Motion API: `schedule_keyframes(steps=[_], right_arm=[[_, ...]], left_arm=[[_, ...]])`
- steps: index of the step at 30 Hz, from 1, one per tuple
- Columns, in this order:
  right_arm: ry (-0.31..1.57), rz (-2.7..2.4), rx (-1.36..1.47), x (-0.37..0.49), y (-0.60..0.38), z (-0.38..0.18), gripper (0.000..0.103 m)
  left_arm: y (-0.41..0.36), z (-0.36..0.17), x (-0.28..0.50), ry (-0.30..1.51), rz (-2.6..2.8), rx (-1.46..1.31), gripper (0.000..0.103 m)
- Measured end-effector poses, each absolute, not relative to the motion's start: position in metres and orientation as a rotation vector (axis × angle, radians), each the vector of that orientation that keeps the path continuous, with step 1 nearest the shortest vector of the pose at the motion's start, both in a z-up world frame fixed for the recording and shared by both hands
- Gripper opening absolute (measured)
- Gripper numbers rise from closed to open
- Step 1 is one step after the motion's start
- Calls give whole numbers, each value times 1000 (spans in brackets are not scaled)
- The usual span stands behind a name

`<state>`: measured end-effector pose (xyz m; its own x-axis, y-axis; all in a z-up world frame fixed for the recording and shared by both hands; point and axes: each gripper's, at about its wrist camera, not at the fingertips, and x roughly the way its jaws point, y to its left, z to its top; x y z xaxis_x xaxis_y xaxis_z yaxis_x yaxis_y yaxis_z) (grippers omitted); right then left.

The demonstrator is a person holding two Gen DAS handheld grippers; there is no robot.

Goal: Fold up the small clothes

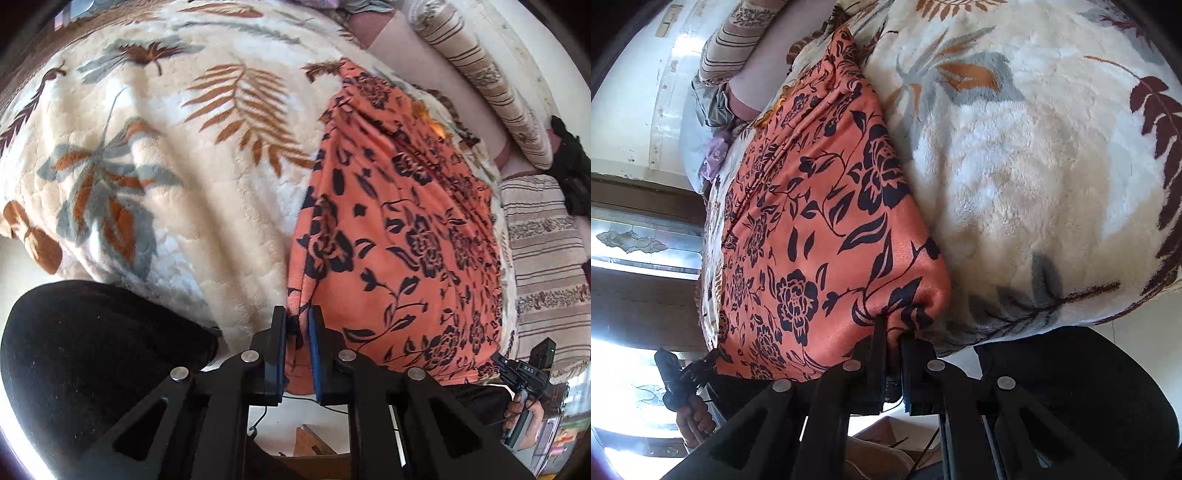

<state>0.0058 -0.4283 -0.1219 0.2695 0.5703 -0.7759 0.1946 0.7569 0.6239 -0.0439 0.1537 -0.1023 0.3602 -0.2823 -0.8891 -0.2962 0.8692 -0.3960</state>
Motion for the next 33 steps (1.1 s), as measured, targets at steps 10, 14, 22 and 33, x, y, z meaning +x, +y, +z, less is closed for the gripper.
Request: schedule_keyframes(steps=[10,14,22,33], right_arm=[[1310,285,741,8,-429,-128,8],[1316,279,707,7,-426,-126,8],[1252,317,663,7,-422,-98,7],[1357,271,659,8,-421,-127,50]], left_arm=[[139,-109,-36,1243,-13,-498,49],[129,-115,-40,1288,-39,-407,8],[127,-88,-44,1208,-86,-382,7],[127,-114,-32,1290,-67,-436,9]])
